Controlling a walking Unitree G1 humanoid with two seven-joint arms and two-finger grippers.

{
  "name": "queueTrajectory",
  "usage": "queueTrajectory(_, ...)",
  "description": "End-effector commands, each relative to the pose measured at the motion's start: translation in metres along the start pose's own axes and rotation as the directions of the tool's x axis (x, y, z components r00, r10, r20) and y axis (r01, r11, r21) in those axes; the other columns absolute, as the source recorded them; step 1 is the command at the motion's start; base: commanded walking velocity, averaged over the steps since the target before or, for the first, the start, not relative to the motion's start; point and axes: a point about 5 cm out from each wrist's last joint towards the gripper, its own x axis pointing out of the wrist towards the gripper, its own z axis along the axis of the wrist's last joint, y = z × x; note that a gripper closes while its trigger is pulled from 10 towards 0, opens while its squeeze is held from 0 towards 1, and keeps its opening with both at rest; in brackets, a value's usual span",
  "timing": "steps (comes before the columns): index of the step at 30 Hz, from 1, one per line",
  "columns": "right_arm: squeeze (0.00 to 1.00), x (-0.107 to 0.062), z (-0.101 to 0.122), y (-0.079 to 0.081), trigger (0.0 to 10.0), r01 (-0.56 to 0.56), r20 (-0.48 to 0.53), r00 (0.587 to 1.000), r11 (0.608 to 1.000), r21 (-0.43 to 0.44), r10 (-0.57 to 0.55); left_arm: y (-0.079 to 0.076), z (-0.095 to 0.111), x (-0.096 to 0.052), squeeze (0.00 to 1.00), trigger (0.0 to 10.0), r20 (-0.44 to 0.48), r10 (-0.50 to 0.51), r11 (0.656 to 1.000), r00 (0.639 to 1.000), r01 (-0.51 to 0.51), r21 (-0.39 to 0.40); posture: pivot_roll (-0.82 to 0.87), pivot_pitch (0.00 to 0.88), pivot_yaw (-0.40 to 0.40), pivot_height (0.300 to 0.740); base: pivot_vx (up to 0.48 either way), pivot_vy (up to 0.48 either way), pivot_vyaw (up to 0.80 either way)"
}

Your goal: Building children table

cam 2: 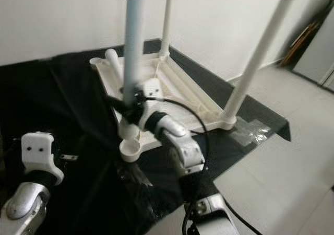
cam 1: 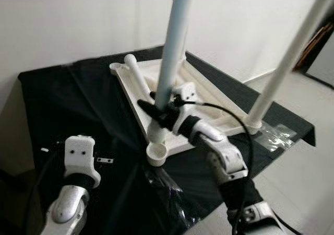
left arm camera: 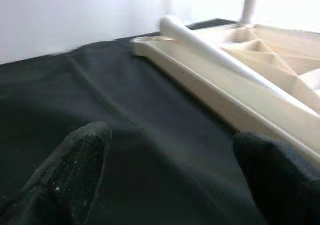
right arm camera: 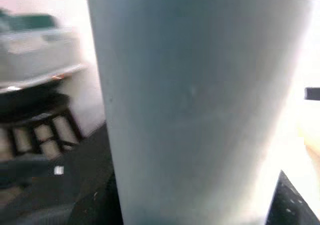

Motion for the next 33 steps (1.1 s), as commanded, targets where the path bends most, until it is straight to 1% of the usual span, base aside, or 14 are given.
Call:
queueTrajectory(1, 0.0, -0.013, 0.001, -0.008, 10.0, -0.012, -0.014, 1.0, 1.0, -0.004, 0.012, -0.011, -0.001, 0.001, 0.0, 10.0, -0.011, -0.048, 0.998, 0.999, 0.048, -0.027, -0.06, 0.018, -0.089, 0.74, 0.0, 0.0, 0.0)
queueTrajectory(4, 0.0, -0.02, 0.0, -0.001, 10.0, -0.142, -0.045, 0.989, 0.99, -0.01, 0.141, -0.012, -0.006, -0.002, 0.0, 10.0, -0.038, -0.047, 0.999, 0.998, 0.047, -0.015, -0.07, 0.022, -0.084, 0.74, 0.0, 0.0, 0.0)
queueTrajectory(6, 0.0, -0.02, 0.0, -0.001, 10.0, -0.142, -0.045, 0.989, 0.99, -0.01, 0.141, -0.012, -0.006, -0.002, 0.0, 10.0, -0.038, -0.047, 0.999, 0.998, 0.047, -0.015, -0.07, 0.022, -0.084, 0.74, 0.0, 0.0, 0.0)
queueTrajectory(7, 0.0, -0.022, 0.0, 0.0, 10.0, -0.17, -0.051, 0.984, 0.985, -0.009, 0.169, -0.011, -0.007, -0.003, 0.0, 10.0, -0.043, -0.048, 0.999, 0.998, 0.048, -0.003, -0.07, 0.022, -0.084, 0.74, 0.0, 0.0, 0.0)
queueTrajectory(9, 0.0, -0.031, 0.003, 0.005, 10.0, -0.294, -0.073, 0.953, 0.956, 0.004, 0.293, -0.01, -0.012, -0.01, 0.0, 10.0, -0.065, -0.051, 0.998, 0.997, 0.053, 0.02, -0.07, 0.035, -0.085, 0.74, 0.0, 0.0, 0.0)
queueTrajectory(11, 0.0, -0.036, 0.005, 0.007, 10.0, -0.363, -0.083, 0.928, 0.932, 0.011, 0.363, -0.01, -0.015, -0.015, 0.0, 10.0, -0.08, -0.052, 0.997, 0.995, 0.056, 0.044, -0.07, 0.041, -0.084, 0.74, 0.0, 0.0, 0.0)
queueTrajectory(12, 0.0, -0.036, 0.005, 0.007, 10.0, -0.363, -0.083, 0.928, 0.932, 0.011, 0.363, -0.01, -0.015, -0.015, 0.0, 10.0, -0.08, -0.052, 0.997, 0.995, 0.056, 0.044, -0.07, 0.041, -0.084, 0.74, 0.0, 0.0, 0.0)
queueTrajectory(14, 0.0, -0.037, 0.005, 0.003, 10.0, -0.381, -0.091, 0.92, 0.924, 0.022, 0.381, -0.009, -0.016, -0.02, 0.0, 10.0, -0.089, -0.035, 0.998, 0.995, 0.04, 0.052, -0.06, 0.049, -0.086, 0.74, 0.0, 0.0, 0.0)
queueTrajectory(17, 0.0, -0.036, 0.005, 0.0, 10.0, -0.396, -0.117, 0.912, 0.918, 0.004, 0.394, -0.009, -0.016, -0.023, 0.0, 10.0, -0.094, -0.027, 0.997, 0.995, 0.034, 0.069, -0.06, 0.062, -0.089, 0.74, 0.0, 0.0, 0.0)
queueTrajectory(18, 0.0, -0.036, 0.005, 0.0, 10.0, -0.396, -0.117, 0.912, 0.918, 0.004, 0.394, -0.009, -0.016, -0.023, 0.0, 10.0, -0.094, -0.027, 0.997, 0.995, 0.034, 0.069, -0.06, 0.062, -0.089, 0.74, 0.0, 0.0, 0.0)
queueTrajectory(19, 0.0, -0.033, 0.006, -0.002, 10.0, -0.404, -0.126, 0.907, 0.915, 0.005, 0.402, -0.01, -0.015, -0.025, 0.0, 10.0, -0.096, -0.021, 0.998, 0.995, 0.027, 0.052, -0.05, 0.076, -0.097, 0.74, 0.0, 0.0, 0.0)
queueTrajectory(21, 0.0, -0.032, 0.007, -0.003, 10.0, -0.405, -0.125, 0.907, 0.914, 0.01, 0.403, -0.01, -0.015, -0.026, 0.0, 10.0, -0.096, -0.02, 0.999, 0.995, 0.025, 0.046, -0.05, 0.076, -0.097, 0.74, 0.0, 0.0, 0.0)
queueTrajectory(27, 0.0, -0.029, 0.009, 0.0, 10.0, -0.423, -0.114, 0.899, 0.906, 0.033, 0.424, -0.009, -0.012, -0.029, 0.0, 10.0, -0.098, -0.024, 0.997, 0.995, 0.03, 0.065, -0.04, 0.096, -0.099, 0.74, 0.0, 0.0, 0.0)
queueTrajectory(33, 0.0, -0.027, 0.007, 0.0, 10.0, -0.422, -0.113, 0.899, 0.906, 0.039, 0.423, -0.008, -0.012, -0.029, 0.0, 10.0, -0.102, -0.027, 0.997, 0.994, 0.034, 0.071, -0.04, 0.097, -0.095, 0.74, 0.0, 0.0, 0.0)
